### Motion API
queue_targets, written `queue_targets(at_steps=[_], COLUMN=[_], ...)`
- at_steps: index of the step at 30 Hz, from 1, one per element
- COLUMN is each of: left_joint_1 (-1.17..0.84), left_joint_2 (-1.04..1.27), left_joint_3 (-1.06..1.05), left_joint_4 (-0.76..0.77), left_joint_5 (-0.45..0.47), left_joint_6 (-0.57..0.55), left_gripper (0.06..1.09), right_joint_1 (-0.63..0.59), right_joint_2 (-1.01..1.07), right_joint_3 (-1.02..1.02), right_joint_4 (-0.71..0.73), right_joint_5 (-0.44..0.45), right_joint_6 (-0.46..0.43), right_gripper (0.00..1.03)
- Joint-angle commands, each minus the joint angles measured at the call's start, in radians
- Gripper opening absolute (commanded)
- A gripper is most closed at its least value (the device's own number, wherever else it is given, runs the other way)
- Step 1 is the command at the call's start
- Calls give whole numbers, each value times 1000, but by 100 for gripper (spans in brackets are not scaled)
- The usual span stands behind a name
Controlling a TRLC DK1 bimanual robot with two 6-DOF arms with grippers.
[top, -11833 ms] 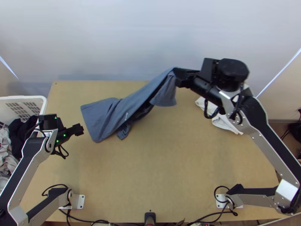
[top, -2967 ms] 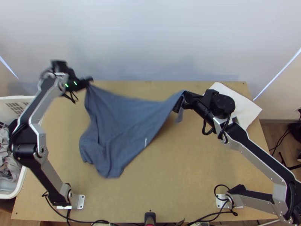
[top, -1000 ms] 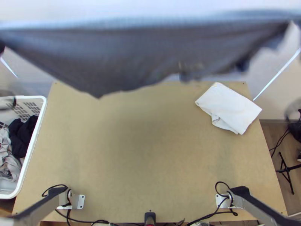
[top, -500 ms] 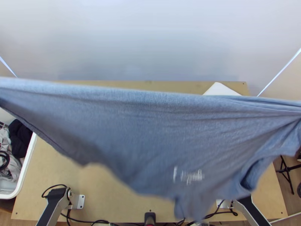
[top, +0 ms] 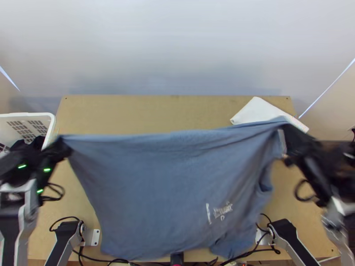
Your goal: Fold the t-shirt
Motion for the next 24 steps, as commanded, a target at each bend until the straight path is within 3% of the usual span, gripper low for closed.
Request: queue_targets(at_steps=[1, 6, 13, 20, 24], left_joint_1=[-43, -58, -35, -12, -6], left_joint_2=[188, 413, 698, 941, 1059], left_joint_3=[-305, -255, -80, 111, 209], left_joint_4=[268, 449, 559, 605, 605], left_joint_5=[12, 6, -10, -28, -40], left_joint_6=[40, 52, 54, 52, 59], left_gripper=[9, 9, 9, 9, 9], right_joint_1=[-3, -21, -36, -49, -52], right_joint_2=[137, 300, 512, 817, 984], right_joint_3=[-264, -276, -256, -95, 63], right_joint_4=[251, 349, 501, 454, 273], right_joint_5=[-2, -2, -2, 0, -2], right_joint_6=[13, 7, 5, 26, 42], right_gripper=[3, 3, 3, 3, 3])
